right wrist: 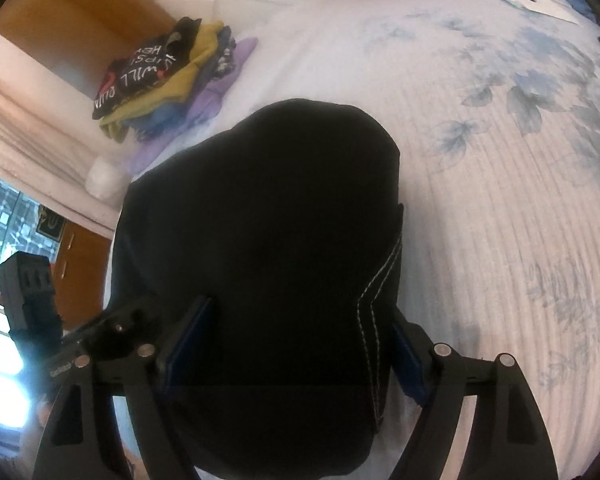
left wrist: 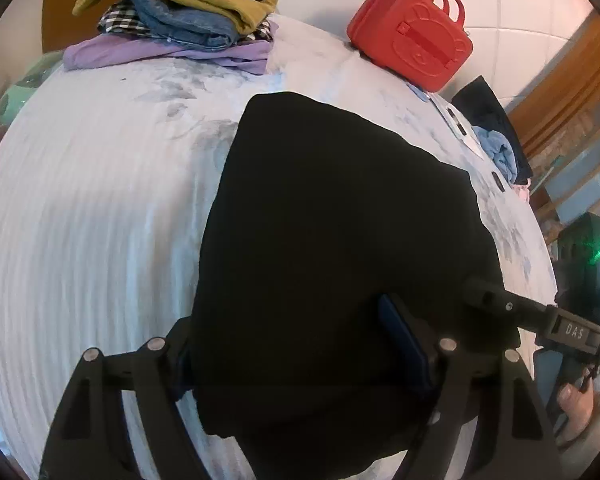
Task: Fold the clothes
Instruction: 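Grasp the folded jeans bundle with both grippers and lift it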
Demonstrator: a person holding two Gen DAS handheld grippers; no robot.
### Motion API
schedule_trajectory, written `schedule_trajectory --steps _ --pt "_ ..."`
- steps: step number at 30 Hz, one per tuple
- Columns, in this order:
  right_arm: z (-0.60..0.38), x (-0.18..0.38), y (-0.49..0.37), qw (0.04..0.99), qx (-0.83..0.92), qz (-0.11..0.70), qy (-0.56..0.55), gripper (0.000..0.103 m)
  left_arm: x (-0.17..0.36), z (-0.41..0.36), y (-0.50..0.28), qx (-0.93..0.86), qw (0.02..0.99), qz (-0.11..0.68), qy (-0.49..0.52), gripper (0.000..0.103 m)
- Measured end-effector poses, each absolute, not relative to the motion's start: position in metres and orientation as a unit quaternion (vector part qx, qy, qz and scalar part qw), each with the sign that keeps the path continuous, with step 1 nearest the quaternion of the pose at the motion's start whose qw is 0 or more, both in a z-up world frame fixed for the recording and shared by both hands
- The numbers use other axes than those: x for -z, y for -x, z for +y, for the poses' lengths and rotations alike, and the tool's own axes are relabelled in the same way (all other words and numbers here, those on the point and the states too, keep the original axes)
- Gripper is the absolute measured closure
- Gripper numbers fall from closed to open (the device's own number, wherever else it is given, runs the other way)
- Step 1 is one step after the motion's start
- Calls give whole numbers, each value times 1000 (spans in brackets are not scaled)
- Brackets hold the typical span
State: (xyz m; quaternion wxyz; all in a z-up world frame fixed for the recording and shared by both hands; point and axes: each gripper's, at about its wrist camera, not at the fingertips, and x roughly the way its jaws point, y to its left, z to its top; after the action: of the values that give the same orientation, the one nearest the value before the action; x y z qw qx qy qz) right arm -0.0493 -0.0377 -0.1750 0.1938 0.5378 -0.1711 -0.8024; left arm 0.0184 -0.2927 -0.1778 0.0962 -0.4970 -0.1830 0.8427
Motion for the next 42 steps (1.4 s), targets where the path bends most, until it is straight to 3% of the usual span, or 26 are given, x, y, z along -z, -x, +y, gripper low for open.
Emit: schedule_trajectory --steps 4,10,12,14,17,20,21,23,28,30,31,33,35,37,42 --pt "-46 163 41 185 820 -138 -524 31 164 -287 -30 -856 79 -158 486 40" --pt "-43 167 44 188 825 -144 -513 32 174 -291 -20 -853 86 -192 477 39" --pt "-44 164 44 185 832 -140 -504 34 167 -287 -19 -853 80 -178 484 44" --pt "-44 157 39 186 836 -142 -496 37 149 -284 -27 -864 76 -156 473 58" --pt "-41 139 28 197 846 -148 -473 43 123 -283 -34 -876 90 -151 450 66" --pt "-39 130 26 202 845 -145 -474 45 135 -285 -26 -861 97 -156 475 64" --pt "-39 132 27 200 841 -144 -482 45 143 -286 -25 -855 94 -159 485 59" --pt "-37 137 29 197 833 -144 -497 45 159 -291 -23 -846 84 -172 497 33" --pt "-15 159 30 196 805 -197 -524 42 177 -289 -18 -836 108 -197 501 20" --pt "-12 165 38 210 794 -206 -532 34 179 -287 -16 -836 112 -205 497 21" --pt "-14 168 43 216 792 -204 -533 25 178 -285 -17 -834 110 -208 499 29" --pt "-22 175 52 225 794 -195 -530 21 174 -283 -20 -832 104 -217 501 43" --pt "-27 171 51 220 803 -188 -521 26 164 -280 -29 -840 94 -204 494 54" --pt "-30 166 44 219 812 -173 -513 33 163 -279 -33 -842 93 -206 490 56" --pt "-25 175 48 213 813 -173 -514 34 173 -281 -23 -835 91 -241 486 57"
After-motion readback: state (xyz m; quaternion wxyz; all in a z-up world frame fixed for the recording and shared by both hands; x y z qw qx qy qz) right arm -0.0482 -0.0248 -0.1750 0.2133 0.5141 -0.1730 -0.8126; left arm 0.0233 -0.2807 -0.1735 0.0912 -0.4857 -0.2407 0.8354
